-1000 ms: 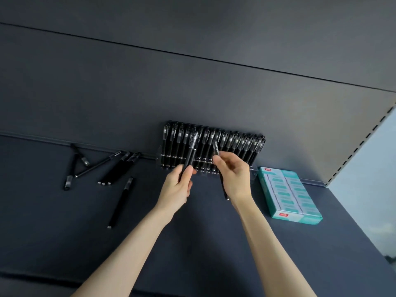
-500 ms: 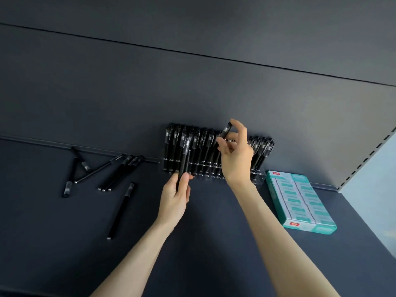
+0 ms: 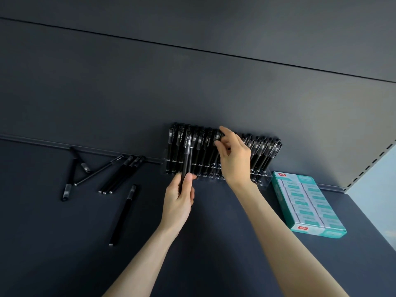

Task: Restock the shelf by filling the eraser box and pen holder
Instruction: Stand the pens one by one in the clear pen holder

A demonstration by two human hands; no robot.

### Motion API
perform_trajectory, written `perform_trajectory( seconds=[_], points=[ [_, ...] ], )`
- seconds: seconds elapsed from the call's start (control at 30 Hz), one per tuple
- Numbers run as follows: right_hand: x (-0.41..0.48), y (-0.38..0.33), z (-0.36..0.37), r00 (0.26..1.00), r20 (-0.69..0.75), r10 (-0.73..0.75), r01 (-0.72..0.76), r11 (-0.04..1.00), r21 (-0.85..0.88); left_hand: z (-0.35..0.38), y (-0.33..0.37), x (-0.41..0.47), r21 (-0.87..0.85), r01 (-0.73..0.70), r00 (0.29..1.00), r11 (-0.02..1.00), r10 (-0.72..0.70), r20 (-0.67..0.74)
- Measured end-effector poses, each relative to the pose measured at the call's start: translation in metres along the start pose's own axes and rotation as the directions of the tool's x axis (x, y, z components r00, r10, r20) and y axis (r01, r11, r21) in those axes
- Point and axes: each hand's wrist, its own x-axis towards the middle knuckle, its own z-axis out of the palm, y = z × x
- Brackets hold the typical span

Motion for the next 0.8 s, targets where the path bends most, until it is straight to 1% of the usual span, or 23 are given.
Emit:
perform_trajectory(
  seconds=[0.13,0.27,0.33,0.4,0.43,0.47,0.53,0.57,0.6,0.67,0.73,0.8],
  points=[
    [-0.002,0.001,0.001,1.000,0.030,0.001,0.001,0.999,-0.054,0.001,0.000,0.000,-0.008,0.007,1.000,1.000,-0.007,0.008],
    [-0.006,0.000,0.000,0.998,0.055,0.024,-0.020,0.997,-0.072,0.002,0.000,0.000,-0.029,0.028,1.000,0.999,-0.028,0.008],
    [-0.007,-0.002,-0.001,0.999,0.037,0.013,-0.009,0.996,-0.094,0.002,0.002,-0.001,-0.036,0.025,0.999,0.999,-0.024,0.021],
    [-0.012,-0.005,-0.004,1.000,-0.017,0.019,-0.021,0.996,-0.091,0.002,0.004,-0.003,-0.052,0.017,0.999,0.999,-0.014,0.053],
    [-0.016,-0.009,-0.008,0.998,-0.027,0.059,-0.060,0.998,-0.017,0.002,0.005,-0.004,-0.060,0.012,0.997,0.998,-0.008,0.072],
    [-0.020,-0.015,-0.013,0.992,0.005,0.124,-0.123,0.986,0.109,0.002,0.006,-0.005,-0.063,0.006,0.996,0.998,0.000,0.091],
    [-0.026,-0.024,-0.022,0.948,0.197,0.248,-0.304,0.886,0.349,0.002,0.007,-0.007,-0.054,-0.015,0.991,0.998,0.022,0.132],
    [-0.028,-0.027,-0.026,0.921,0.286,0.264,-0.366,0.839,0.403,0.002,0.008,-0.008,-0.049,-0.026,0.988,0.998,0.033,0.153],
    [-0.030,-0.029,-0.029,0.905,0.335,0.262,-0.396,0.808,0.436,0.003,0.008,-0.009,-0.047,-0.034,0.985,0.998,0.042,0.168],
    [-0.030,-0.030,-0.034,0.902,0.327,0.282,-0.421,0.742,0.521,0.002,0.006,-0.008,-0.057,-0.041,0.985,0.998,0.050,0.163],
    [-0.030,-0.029,-0.040,0.897,0.265,0.354,-0.440,0.653,0.616,-0.001,0.006,-0.006,-0.082,-0.045,0.994,0.996,0.053,0.099],
    [-0.034,-0.024,-0.047,0.873,0.233,0.429,-0.464,0.581,0.669,-0.004,0.006,-0.003,-0.125,-0.048,0.998,0.991,0.051,0.024]
  ],
)
